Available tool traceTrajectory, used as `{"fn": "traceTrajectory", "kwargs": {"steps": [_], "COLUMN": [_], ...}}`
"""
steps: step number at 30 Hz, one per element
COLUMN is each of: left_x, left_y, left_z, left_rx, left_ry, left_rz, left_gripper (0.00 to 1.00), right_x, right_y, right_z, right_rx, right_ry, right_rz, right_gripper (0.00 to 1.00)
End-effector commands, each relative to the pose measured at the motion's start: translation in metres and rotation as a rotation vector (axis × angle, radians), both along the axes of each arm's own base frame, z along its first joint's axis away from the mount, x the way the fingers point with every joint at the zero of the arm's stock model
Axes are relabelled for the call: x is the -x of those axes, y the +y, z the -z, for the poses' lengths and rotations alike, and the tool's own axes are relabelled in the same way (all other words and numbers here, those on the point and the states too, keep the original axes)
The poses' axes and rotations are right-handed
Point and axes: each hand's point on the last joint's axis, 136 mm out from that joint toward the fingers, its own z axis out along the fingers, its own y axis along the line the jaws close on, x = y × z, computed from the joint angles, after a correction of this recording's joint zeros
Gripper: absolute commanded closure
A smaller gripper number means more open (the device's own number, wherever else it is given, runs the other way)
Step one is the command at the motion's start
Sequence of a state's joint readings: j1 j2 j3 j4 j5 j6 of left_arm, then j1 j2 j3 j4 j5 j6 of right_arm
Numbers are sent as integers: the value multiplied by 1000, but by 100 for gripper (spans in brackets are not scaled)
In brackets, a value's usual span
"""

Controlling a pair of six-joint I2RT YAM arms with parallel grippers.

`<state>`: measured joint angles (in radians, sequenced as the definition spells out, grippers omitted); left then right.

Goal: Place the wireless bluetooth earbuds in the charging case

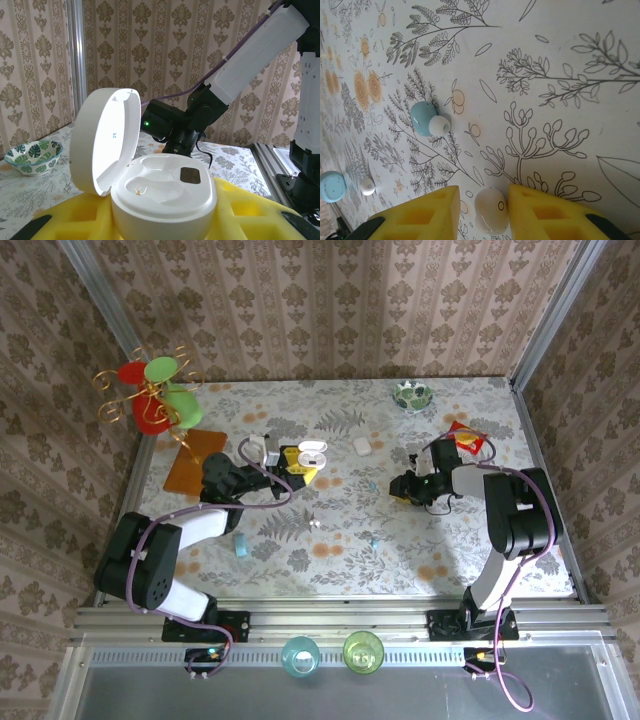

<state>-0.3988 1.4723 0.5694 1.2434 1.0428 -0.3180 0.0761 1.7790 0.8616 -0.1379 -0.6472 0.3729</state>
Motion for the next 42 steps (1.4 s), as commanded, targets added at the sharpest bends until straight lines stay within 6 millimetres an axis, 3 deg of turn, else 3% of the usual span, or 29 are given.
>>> {"fn": "traceTrajectory", "kwargs": {"steps": [1,15,34,42], "left_x": [6,6,7,7], "left_y": [0,0,1,2], "left_z": [-14,-12,-12,-13], "left_rx": [20,18,18,18], "left_ry": [-74,-75,-78,-81], "left_rz": [13,14,11,10], "left_gripper": [67,67,67,67], "right_x": [10,11,15,11], "right_y": [8,17,16,14], "right_z": [-7,-7,14,0], "right_rx": [-47,-92,56,103], "right_ry": [14,17,88,50], "right_rz": [-21,-39,-53,-29], "right_gripper": [68,69,78,83]}}
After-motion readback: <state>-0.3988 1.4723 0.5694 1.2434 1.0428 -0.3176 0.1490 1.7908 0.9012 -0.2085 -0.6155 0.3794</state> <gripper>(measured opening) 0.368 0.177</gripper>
